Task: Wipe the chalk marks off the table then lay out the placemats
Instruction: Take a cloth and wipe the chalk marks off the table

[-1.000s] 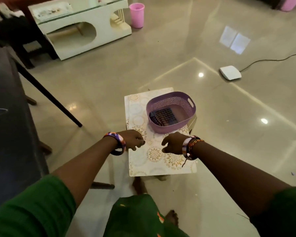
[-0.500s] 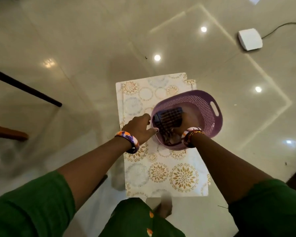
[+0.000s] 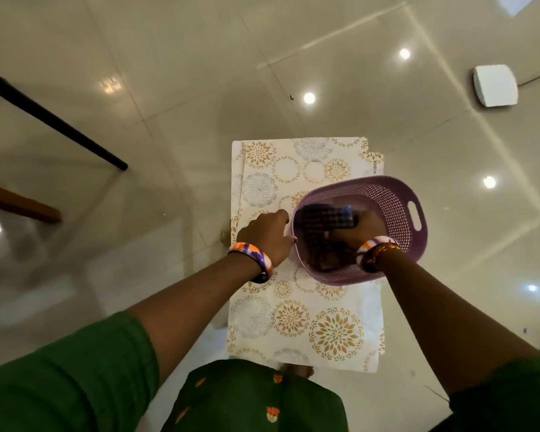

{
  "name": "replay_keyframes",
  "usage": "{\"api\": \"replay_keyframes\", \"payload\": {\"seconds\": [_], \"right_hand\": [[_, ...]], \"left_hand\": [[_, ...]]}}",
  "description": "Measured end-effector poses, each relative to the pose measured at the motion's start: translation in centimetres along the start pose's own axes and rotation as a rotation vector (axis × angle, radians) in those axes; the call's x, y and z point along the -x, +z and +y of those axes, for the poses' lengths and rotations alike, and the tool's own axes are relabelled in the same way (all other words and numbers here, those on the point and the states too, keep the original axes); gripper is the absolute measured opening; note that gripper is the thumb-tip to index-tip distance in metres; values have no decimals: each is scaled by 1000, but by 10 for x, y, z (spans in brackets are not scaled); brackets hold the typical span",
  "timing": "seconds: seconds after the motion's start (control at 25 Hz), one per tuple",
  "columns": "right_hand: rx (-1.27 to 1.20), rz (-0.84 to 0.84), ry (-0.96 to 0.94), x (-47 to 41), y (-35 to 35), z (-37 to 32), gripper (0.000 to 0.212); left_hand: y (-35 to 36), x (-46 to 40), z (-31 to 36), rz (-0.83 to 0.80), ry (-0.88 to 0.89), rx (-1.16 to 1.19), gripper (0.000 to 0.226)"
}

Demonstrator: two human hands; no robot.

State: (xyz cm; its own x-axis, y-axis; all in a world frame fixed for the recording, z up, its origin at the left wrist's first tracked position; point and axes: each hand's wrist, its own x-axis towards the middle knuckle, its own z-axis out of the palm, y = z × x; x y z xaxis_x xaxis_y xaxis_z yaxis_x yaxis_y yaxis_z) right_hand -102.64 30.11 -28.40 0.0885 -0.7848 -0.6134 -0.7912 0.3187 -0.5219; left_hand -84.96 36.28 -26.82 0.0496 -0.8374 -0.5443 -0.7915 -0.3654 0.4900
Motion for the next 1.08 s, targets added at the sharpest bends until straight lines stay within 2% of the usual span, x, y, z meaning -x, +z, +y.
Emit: {"api": "replay_keyframes", "payload": {"seconds": [0.12,0.28,0.4,0.48,0.64,0.72,0.84,0.96,1.08], "right_hand": [[90,-3,-197,34,-21,-11,15],[77,-90,-404,78,-59,-27,26],[39,-202,-561,123,-77,-50,32],[-54,-317,-651,156,-80,-67,30],[-244,-551,-731,202,-58,-91,21],[-262,-629,-735,219,-34,-104,23],[-142,-665,-778,241,15,-123,25],[114,-627,-949,263,66,-146,25],[208,-675,-1102,292,113,-179,22]], "left_hand": [[-8,19,1,42,-61,132,34],[-18,69,13,66,-100,364,33],[-20,117,30,89,-169,806,23],[-22,151,38,193,-174,1054,9],[-24,219,30,361,-97,1405,13],[-22,253,13,493,-92,1474,12],[-18,300,-17,684,-227,1464,22],[-11,341,-49,843,-390,1508,18],[-11,375,-80,1036,-519,1585,11]]}}
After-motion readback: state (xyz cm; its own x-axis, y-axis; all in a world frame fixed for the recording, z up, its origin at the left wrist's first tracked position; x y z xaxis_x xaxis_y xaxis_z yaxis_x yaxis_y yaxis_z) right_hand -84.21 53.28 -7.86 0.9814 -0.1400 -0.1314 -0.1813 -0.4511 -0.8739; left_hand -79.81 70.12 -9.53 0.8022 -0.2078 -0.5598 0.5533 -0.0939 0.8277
